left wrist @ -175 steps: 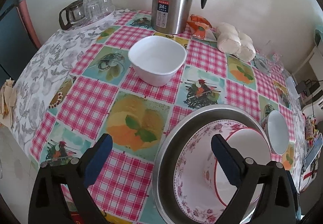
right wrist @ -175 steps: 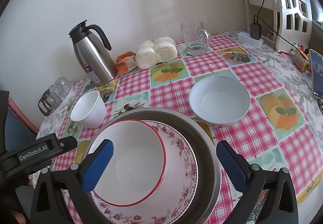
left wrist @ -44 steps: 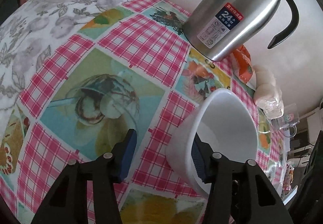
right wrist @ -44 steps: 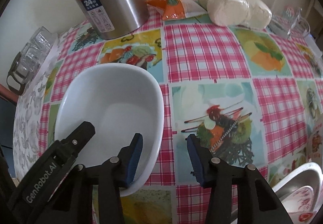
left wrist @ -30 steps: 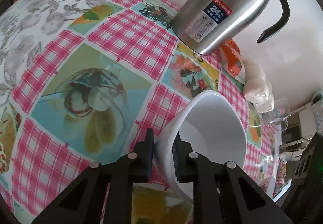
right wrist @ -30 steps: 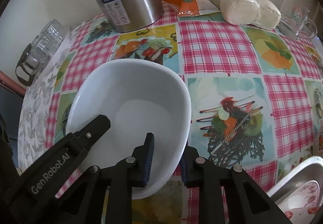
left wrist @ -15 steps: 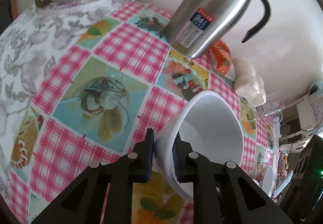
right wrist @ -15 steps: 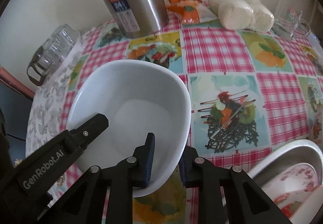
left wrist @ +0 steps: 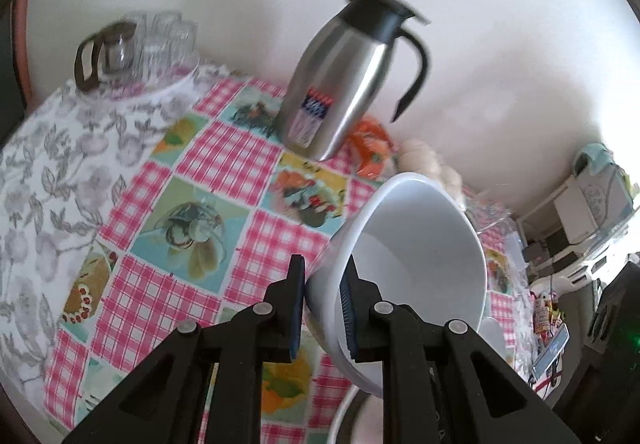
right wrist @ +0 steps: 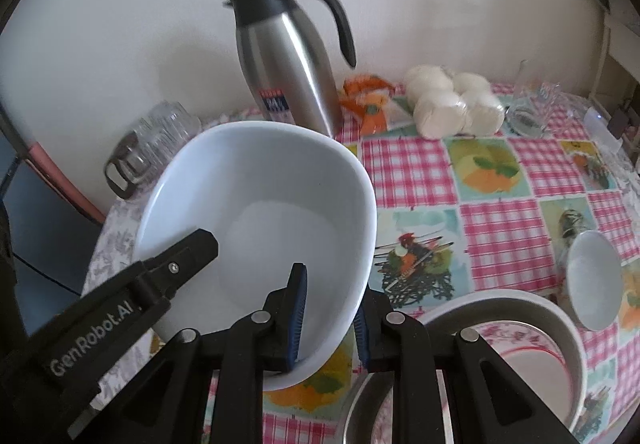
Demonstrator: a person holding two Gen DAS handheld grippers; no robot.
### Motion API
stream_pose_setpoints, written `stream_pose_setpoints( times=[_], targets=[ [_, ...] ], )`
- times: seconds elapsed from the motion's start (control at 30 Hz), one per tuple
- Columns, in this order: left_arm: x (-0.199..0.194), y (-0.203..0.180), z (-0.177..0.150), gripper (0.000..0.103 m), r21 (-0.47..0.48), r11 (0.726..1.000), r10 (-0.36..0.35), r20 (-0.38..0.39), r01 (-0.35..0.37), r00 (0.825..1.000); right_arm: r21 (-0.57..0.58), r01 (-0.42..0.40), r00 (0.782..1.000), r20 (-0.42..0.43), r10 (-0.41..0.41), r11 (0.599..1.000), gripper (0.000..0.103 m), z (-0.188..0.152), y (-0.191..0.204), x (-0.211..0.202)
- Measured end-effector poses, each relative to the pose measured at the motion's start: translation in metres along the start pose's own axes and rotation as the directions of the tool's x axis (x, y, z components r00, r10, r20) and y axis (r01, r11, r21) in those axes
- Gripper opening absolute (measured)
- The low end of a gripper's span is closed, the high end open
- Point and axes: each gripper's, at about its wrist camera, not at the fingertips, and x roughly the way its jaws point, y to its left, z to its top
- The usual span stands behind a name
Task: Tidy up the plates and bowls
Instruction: 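Lift the white square bowl with both tools and carry it over the basin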
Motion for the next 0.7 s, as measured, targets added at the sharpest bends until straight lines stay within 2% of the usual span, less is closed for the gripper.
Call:
stream_pose_setpoints(
  times=[0.3, 0.7],
  targets=[
    [-0.039, -0.04, -0.017, 0.018, 0.098, 0.995, -0.005, 0.062, -0.001, 0.998, 0.004, -0.038, 0.991, 0.132, 0.037, 0.999, 0.023, -0.013, -0.021, -0.058],
    [-0.057, -0.085, -0.05, 0.018, 0.195, 0.98, 0.014, 0.07, -0.027, 0.997, 0.079, -0.091, 0.978, 0.193, 0.074, 0.993, 0.023, -0.041, -0.067, -0.089]
  ],
)
